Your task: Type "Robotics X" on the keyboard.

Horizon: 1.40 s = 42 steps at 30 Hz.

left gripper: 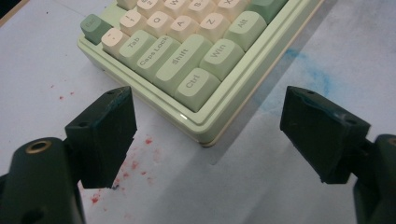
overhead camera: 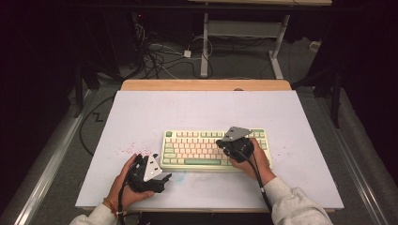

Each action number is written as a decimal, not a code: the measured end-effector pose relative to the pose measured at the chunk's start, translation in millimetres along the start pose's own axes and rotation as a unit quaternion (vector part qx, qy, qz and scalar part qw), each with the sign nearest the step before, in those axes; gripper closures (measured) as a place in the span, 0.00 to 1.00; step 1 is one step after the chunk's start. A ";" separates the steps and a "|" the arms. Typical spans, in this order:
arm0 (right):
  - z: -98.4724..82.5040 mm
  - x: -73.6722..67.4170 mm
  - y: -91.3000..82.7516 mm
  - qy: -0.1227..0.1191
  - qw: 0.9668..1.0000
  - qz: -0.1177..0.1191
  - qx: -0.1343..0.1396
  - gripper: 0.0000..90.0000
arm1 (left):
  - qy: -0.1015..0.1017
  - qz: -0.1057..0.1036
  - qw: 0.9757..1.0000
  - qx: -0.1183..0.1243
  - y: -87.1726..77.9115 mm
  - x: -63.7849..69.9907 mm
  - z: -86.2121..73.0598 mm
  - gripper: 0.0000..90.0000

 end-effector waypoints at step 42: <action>8.8 1.3 0.5 0.021 0.999 -0.012 0.027 0.88 | -0.004 0.008 1.000 0.003 -1.7 -2.1 -0.6 0.19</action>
Point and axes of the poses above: each handheld gripper's, and its own axes: y roughly forward along the jaws, z roughly out of its top, x roughly to its right, the point moved 1 cm from there along y, roughly forward along the jaws, and after that the axes turned 4 degrees about -x, right-handed, at the moved point
